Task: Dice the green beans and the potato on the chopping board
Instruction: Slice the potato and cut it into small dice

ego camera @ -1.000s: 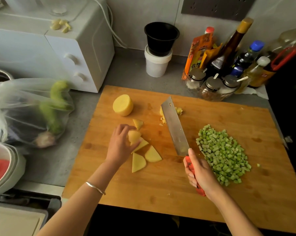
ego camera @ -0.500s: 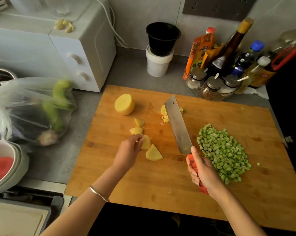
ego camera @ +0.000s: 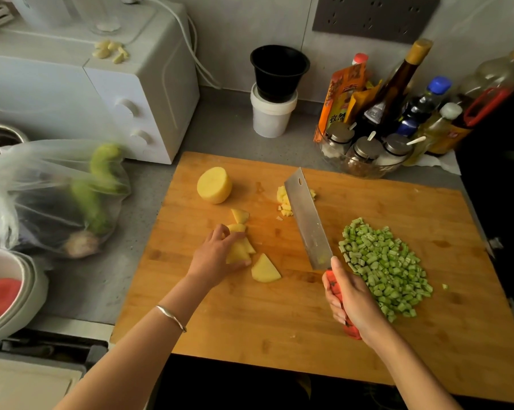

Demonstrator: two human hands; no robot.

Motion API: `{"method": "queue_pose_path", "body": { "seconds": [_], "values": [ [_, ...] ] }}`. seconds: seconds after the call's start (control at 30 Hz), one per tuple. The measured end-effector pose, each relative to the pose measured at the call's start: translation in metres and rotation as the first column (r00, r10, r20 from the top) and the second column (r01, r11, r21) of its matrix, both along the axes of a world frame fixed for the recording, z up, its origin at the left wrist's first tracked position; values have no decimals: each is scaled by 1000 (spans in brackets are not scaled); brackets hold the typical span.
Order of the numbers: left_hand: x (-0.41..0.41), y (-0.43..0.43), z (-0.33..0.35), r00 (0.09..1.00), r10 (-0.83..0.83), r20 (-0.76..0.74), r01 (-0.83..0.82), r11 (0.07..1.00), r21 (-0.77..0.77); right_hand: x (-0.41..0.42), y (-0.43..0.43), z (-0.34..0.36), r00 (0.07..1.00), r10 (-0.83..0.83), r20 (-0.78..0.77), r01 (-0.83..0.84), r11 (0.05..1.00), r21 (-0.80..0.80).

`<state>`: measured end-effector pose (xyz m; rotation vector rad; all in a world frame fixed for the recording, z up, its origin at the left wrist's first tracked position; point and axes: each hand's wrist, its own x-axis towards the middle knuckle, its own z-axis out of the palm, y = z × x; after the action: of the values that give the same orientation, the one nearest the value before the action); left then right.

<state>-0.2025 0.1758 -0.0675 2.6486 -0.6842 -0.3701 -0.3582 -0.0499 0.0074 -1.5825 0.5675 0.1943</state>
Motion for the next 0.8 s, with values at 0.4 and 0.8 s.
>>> {"method": "queue_pose_path", "body": {
  "seconds": [0.4, 0.8],
  "values": [
    [28, -9, 7, 992, 128, 1, -128, 989, -80, 0, 3, 1, 1000, 14, -5, -14, 1000, -11],
    [50, -3, 16, 959, 256, -118, -275, 942, -193, -2, 2, 0, 1000, -2, -10, 2, 1000, -12]
  ]
}}
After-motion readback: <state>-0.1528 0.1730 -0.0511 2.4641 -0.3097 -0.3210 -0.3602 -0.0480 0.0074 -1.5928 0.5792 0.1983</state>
